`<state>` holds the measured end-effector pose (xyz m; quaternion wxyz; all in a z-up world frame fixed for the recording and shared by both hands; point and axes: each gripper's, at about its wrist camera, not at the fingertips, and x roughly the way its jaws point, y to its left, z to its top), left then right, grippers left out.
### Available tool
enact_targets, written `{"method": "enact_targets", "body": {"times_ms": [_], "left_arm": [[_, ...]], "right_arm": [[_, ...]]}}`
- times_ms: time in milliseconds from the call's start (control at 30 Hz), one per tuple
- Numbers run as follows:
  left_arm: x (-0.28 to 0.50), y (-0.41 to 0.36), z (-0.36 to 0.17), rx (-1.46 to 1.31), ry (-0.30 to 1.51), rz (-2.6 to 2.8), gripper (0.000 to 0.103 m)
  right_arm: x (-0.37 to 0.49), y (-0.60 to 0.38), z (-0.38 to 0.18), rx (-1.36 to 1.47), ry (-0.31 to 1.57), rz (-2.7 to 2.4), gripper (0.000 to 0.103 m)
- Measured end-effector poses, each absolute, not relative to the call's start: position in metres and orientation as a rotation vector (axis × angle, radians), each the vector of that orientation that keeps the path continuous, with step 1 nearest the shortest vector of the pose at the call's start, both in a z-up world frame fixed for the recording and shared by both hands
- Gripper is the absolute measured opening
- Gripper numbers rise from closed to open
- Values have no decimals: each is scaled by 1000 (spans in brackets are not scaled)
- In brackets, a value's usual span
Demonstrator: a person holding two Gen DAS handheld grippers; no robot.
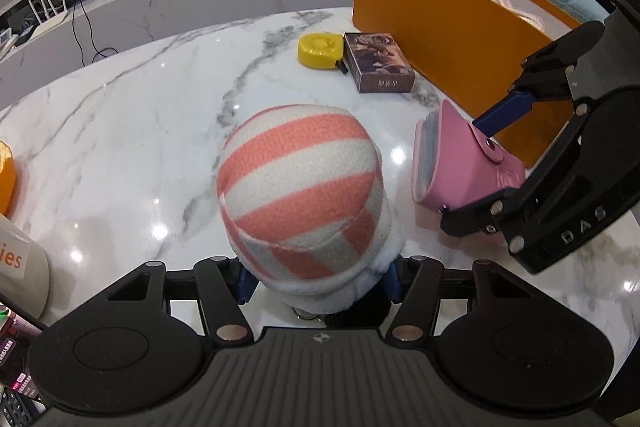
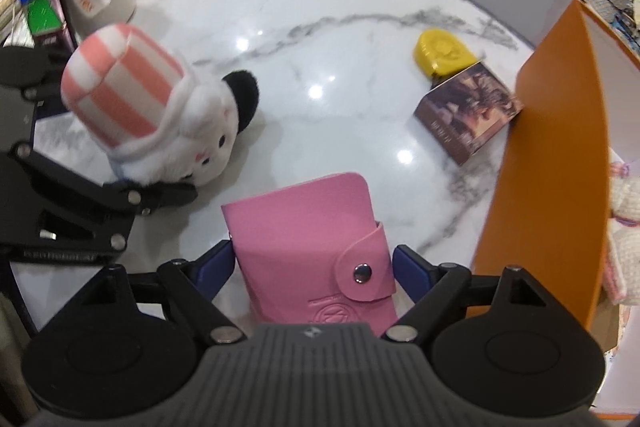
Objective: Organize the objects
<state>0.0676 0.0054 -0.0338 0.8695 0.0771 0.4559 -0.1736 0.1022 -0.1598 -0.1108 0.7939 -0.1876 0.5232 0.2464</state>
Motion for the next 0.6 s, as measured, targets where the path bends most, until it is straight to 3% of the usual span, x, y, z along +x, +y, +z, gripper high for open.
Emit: {"method": "enact_targets", "body": {"times_ms": [600], "left_arm": [[69,1,-23,171,937,-349,67]], "right_arm": [[122,-177,-60,-258,1005,487,84]]}}
